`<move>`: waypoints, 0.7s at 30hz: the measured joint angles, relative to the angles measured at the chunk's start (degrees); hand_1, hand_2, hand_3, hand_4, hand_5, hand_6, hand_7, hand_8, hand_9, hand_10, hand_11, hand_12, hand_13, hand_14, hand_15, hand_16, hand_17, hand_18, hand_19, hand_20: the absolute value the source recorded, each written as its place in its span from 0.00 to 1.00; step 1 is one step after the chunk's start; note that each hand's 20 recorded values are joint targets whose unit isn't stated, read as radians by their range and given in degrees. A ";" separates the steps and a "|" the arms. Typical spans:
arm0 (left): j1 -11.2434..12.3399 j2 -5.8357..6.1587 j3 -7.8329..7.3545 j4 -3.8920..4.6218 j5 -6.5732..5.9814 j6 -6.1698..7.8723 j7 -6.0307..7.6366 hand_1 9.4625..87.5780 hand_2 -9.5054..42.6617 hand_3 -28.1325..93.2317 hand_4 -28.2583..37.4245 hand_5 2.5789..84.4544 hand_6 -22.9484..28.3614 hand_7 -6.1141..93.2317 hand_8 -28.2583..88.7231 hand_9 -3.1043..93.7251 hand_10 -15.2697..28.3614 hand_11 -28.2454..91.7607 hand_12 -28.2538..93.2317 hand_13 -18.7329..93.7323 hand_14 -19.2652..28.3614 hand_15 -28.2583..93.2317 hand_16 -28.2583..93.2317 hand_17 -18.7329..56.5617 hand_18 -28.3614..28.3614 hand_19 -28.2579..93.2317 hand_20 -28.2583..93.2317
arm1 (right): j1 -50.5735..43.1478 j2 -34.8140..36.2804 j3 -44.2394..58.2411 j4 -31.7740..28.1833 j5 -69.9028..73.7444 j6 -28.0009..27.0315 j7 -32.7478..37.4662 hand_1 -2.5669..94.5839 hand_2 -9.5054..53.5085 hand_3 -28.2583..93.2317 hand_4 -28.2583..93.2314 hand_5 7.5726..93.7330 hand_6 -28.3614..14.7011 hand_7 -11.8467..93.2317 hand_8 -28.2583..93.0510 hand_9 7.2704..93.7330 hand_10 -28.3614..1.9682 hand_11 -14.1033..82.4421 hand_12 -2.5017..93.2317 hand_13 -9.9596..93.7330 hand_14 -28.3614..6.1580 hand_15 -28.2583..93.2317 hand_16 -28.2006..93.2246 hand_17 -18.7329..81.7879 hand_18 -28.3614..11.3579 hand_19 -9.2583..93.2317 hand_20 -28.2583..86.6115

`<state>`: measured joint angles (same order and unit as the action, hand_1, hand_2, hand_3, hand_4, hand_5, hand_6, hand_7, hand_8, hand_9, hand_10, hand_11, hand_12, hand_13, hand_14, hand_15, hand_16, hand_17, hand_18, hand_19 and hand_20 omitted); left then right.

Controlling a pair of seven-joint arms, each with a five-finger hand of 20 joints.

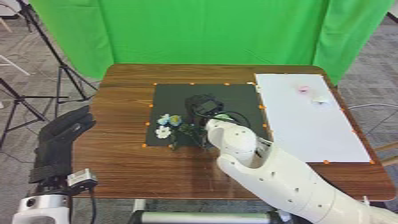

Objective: Arrange flowers

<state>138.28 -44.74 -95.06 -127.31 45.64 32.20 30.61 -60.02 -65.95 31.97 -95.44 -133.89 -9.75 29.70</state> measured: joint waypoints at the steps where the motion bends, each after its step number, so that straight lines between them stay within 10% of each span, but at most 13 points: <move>1: 0.00 0.02 0.00 0.00 -0.01 0.00 0.02 0.23 0.26 0.91 0.17 0.46 0.66 0.27 0.14 0.36 0.79 0.58 0.31 0.34 0.90 0.77 0.10 0.08 0.83 0.66 0.34 | 0.21 0.01 -0.29 0.05 -0.04 0.18 0.16 0.58 0.10 0.88 0.00 0.83 0.57 0.31 0.25 0.90 0.64 0.40 0.36 0.81 0.56 0.87 0.40 0.40 0.11 0.87 0.38; 15: -0.01 0.92 0.26 0.01 -0.46 0.09 0.39 0.23 0.25 0.91 0.18 0.46 0.66 0.27 0.14 0.36 0.79 0.59 0.31 0.34 0.90 0.77 0.10 0.08 0.83 0.66 0.34 | 2.16 0.61 -2.89 1.04 -0.24 2.28 2.14 0.60 0.00 0.83 0.00 0.75 0.62 0.48 0.26 0.89 0.76 0.42 0.46 0.81 0.61 0.88 0.42 0.41 0.13 0.88 0.36; 21: -0.05 0.89 0.24 0.02 -0.33 0.04 0.16 0.23 0.24 0.91 0.18 0.46 0.66 0.27 0.14 0.36 0.79 0.59 0.31 0.34 0.90 0.77 0.10 0.08 0.83 0.66 0.34 | 2.28 0.72 -3.18 1.07 -0.19 2.60 2.68 0.50 0.00 0.83 0.00 0.70 0.56 0.41 0.24 0.82 0.66 0.51 0.41 0.79 0.56 0.89 0.42 0.40 0.10 0.88 0.35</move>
<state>138.23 -43.85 -94.82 -127.29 45.31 32.24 30.77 -57.74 -65.23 28.79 -94.37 -134.08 -7.15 32.37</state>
